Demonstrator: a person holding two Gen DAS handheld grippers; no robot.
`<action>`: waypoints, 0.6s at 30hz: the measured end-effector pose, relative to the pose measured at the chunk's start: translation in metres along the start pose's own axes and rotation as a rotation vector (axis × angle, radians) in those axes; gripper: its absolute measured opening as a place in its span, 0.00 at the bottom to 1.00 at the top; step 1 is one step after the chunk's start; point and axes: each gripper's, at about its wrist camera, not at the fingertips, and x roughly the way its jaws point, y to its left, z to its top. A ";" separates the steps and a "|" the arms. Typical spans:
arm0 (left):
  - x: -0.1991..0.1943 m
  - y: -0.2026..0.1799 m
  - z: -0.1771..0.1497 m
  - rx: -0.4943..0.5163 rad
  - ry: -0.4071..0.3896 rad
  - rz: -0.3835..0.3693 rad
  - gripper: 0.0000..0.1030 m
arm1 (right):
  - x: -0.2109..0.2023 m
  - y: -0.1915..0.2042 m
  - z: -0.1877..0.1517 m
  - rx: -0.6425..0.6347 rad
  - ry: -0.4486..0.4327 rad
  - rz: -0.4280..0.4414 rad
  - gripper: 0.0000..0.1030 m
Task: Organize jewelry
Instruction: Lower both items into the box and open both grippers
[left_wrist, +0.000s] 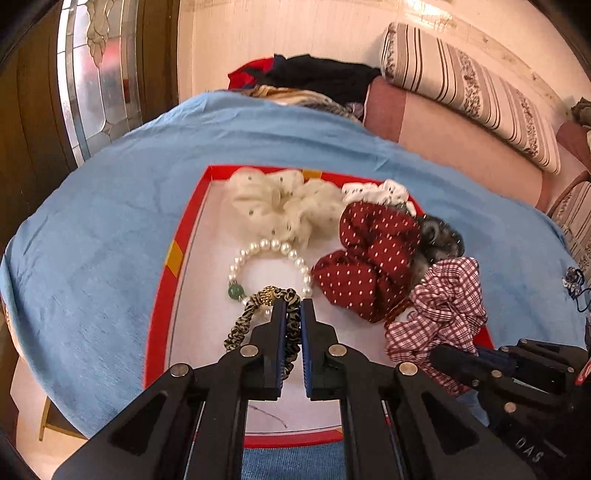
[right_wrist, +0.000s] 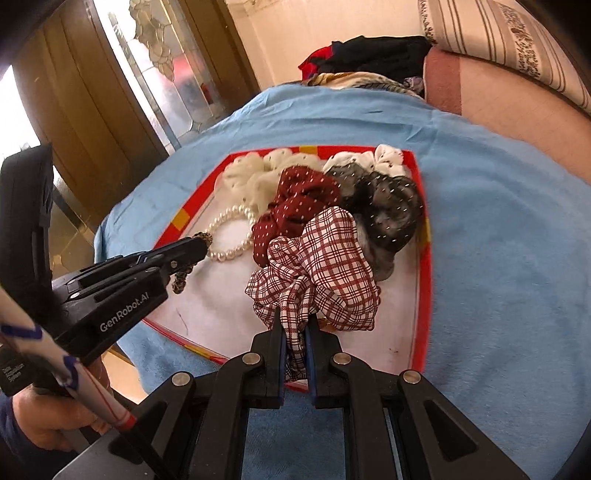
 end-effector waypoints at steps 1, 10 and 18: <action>0.002 -0.001 -0.001 0.001 0.006 0.002 0.07 | 0.003 0.000 -0.001 -0.002 0.005 -0.001 0.09; 0.015 0.002 -0.003 -0.020 0.043 0.013 0.07 | 0.013 -0.002 -0.005 0.003 0.035 0.003 0.13; 0.018 0.001 -0.002 -0.020 0.052 0.022 0.18 | 0.006 -0.004 -0.005 0.001 0.041 0.006 0.36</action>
